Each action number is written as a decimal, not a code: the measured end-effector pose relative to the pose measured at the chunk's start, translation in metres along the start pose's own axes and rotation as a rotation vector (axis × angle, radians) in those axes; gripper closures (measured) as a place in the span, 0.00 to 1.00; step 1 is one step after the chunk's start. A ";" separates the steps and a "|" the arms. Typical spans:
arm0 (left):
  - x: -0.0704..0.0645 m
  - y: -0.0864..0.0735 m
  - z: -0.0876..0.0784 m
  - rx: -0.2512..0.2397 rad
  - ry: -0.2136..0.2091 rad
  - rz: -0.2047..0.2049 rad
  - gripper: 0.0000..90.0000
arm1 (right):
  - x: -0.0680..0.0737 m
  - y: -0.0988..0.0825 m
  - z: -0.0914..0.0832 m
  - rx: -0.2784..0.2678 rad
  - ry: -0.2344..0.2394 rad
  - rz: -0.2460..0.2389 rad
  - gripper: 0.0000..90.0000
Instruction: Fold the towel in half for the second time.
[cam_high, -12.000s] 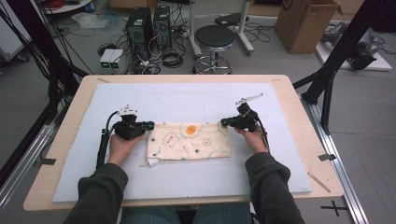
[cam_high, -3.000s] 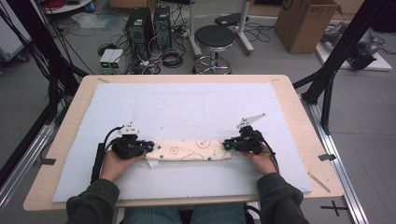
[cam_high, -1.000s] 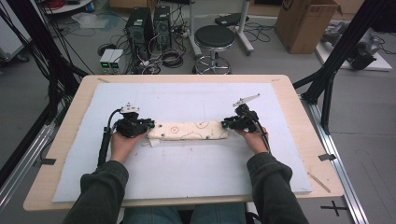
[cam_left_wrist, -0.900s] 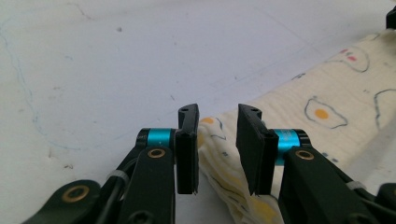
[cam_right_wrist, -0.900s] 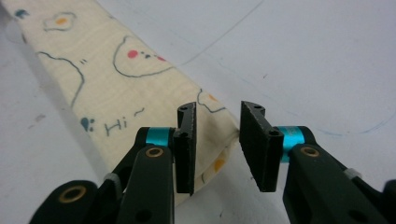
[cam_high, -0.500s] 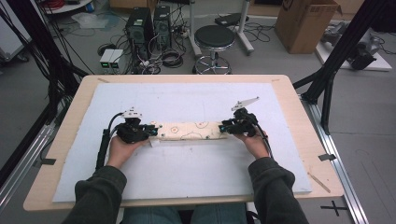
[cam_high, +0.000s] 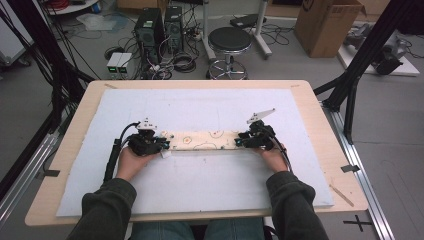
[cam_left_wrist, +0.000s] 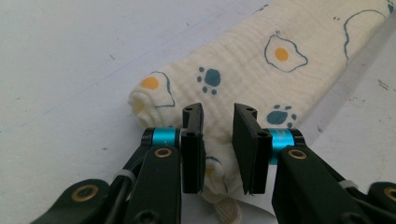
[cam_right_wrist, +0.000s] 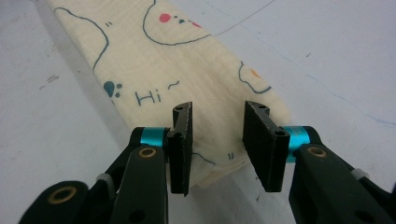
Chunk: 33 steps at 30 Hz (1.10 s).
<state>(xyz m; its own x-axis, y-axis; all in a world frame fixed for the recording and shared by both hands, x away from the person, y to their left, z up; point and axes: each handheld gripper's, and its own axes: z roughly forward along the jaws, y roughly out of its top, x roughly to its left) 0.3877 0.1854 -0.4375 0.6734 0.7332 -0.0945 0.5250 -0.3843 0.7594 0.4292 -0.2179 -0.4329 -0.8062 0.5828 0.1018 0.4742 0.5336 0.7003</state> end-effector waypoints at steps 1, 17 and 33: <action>0.000 0.000 0.000 0.003 0.004 0.005 0.81 | 0.000 0.000 0.000 0.000 -0.002 -0.002 0.70; -0.001 0.004 -0.008 -0.059 -0.016 -0.011 0.73 | 0.000 0.001 -0.002 -0.044 0.027 0.049 0.61; -0.007 0.010 -0.028 -0.145 -0.040 -0.045 0.58 | 0.008 0.007 -0.018 -0.117 -0.006 0.099 0.40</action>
<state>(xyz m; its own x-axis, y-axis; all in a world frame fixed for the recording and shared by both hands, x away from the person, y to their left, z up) 0.3734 0.1924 -0.4114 0.6724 0.7239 -0.1540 0.4763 -0.2640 0.8387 0.4195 -0.2208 -0.4148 -0.7556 0.6325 0.1703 0.5061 0.3986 0.7649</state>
